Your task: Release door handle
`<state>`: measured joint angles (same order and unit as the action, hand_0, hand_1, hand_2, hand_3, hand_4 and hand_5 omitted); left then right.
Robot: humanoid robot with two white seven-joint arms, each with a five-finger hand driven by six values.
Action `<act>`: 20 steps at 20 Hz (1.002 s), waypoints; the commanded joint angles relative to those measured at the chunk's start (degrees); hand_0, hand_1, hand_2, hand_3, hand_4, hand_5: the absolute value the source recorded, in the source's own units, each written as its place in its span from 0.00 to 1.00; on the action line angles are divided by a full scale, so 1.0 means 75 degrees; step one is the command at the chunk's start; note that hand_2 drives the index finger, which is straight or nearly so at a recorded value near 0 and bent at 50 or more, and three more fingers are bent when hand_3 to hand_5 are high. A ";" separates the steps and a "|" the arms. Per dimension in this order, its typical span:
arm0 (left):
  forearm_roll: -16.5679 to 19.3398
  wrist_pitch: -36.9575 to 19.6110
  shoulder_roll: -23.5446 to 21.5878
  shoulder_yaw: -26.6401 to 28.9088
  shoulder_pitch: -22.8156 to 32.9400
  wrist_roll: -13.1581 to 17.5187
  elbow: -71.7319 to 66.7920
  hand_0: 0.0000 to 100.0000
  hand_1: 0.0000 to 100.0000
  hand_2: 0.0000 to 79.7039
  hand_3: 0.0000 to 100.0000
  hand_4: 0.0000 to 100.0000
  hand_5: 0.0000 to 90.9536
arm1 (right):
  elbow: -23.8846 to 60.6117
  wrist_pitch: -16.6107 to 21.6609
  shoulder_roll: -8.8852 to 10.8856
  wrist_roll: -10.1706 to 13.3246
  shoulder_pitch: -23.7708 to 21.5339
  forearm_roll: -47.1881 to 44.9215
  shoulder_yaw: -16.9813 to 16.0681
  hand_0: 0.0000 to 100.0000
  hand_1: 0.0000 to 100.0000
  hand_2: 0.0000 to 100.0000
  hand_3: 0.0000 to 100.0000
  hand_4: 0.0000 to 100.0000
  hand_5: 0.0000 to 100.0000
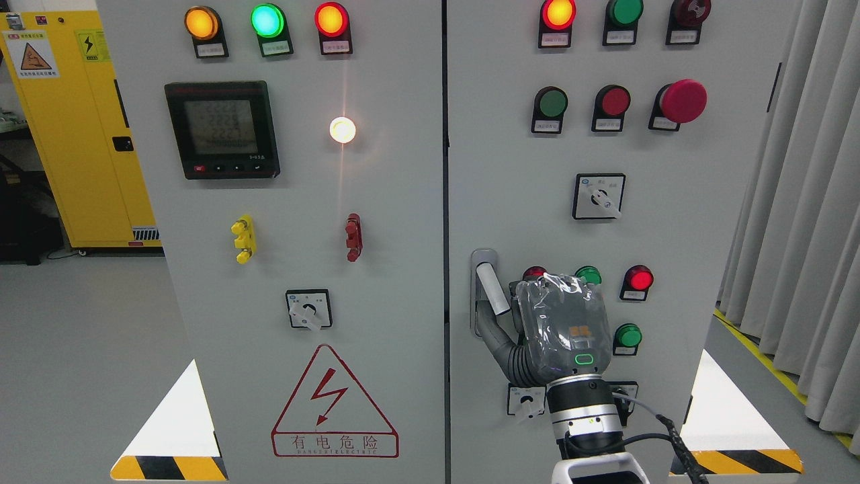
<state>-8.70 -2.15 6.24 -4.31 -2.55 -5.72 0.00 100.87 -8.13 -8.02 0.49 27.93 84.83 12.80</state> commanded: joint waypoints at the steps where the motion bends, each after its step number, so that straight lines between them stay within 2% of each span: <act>1: 0.0000 -0.0006 0.0000 0.0000 0.0000 0.0001 0.0094 0.12 0.56 0.00 0.00 0.00 0.00 | 0.0016 0.0006 0.0014 -0.0018 -0.0009 0.0009 -0.0089 0.65 0.41 0.99 1.00 1.00 1.00; 13: 0.0000 -0.0006 0.0000 0.0000 0.0000 0.0001 0.0094 0.12 0.56 0.00 0.00 0.00 0.00 | 0.0016 0.0006 0.0014 0.0017 -0.0009 0.0009 -0.0125 0.54 0.46 0.99 1.00 1.00 1.00; 20: 0.0000 -0.0006 0.0000 0.0000 0.0000 0.0001 0.0094 0.12 0.56 0.00 0.00 0.00 0.00 | 0.0063 0.0018 0.0014 0.0017 0.0002 -0.0002 -0.0125 0.53 0.46 0.99 1.00 1.00 1.00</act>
<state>-8.70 -2.15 6.24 -4.31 -2.55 -5.72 0.00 101.01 -8.09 -7.93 1.01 27.91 84.83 12.03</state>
